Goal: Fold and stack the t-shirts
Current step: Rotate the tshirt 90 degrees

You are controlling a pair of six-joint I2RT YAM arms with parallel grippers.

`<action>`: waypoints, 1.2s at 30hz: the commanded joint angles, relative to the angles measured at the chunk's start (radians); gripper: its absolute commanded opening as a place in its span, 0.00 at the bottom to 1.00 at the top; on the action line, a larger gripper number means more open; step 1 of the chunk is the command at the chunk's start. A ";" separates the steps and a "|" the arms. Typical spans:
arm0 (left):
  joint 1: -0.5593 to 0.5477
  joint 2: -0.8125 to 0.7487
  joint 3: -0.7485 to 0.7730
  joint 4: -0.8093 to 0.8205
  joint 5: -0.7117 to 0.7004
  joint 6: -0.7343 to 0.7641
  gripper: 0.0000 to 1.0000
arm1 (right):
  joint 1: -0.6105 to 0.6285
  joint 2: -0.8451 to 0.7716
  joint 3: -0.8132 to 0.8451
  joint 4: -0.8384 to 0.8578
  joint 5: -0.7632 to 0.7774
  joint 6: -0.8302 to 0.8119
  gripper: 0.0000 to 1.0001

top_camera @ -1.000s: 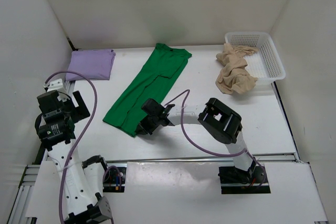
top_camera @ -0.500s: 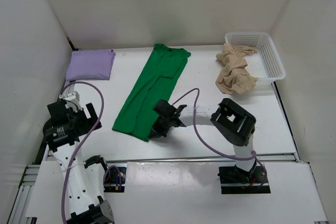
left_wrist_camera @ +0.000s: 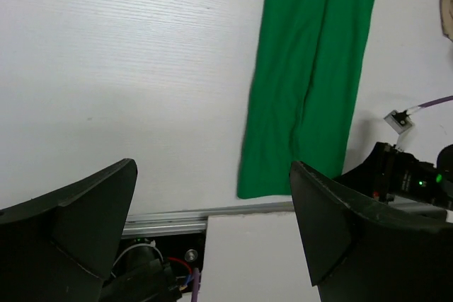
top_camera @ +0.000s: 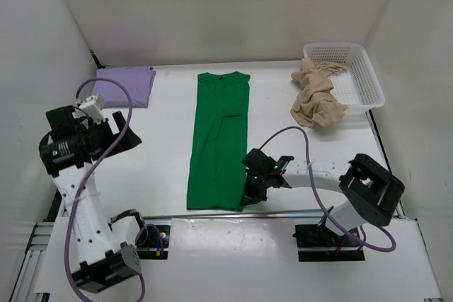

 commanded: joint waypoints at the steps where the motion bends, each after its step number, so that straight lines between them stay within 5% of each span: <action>1: -0.008 0.106 0.036 0.000 0.107 0.001 1.00 | -0.032 -0.033 -0.060 -0.106 0.080 -0.148 0.07; 3: -0.085 0.160 0.036 0.030 -0.041 0.001 1.00 | -0.043 -0.057 -0.060 -0.117 0.091 -0.201 0.15; 7: -0.602 0.298 -0.053 0.165 -0.560 0.001 0.99 | -0.075 -0.067 -0.048 -0.126 0.082 -0.262 0.31; 13: -0.864 0.458 0.104 0.199 -0.471 0.001 1.00 | -0.104 -0.067 0.001 -0.157 0.082 -0.320 0.55; 17: -1.133 0.391 -0.152 0.343 -0.458 0.001 1.00 | -0.104 -0.067 0.010 -0.157 0.082 -0.331 0.57; 21: -1.119 0.298 -0.219 0.510 -0.525 0.001 0.97 | -0.104 -0.103 0.000 -0.157 0.082 -0.331 0.57; 26: -0.897 0.315 -0.315 0.543 -0.151 0.001 0.93 | -0.113 -0.151 -0.054 -0.157 0.102 -0.313 0.57; 36: -0.956 0.298 -0.694 0.606 -0.063 0.001 0.67 | -0.113 -0.241 -0.111 -0.095 0.120 -0.245 0.57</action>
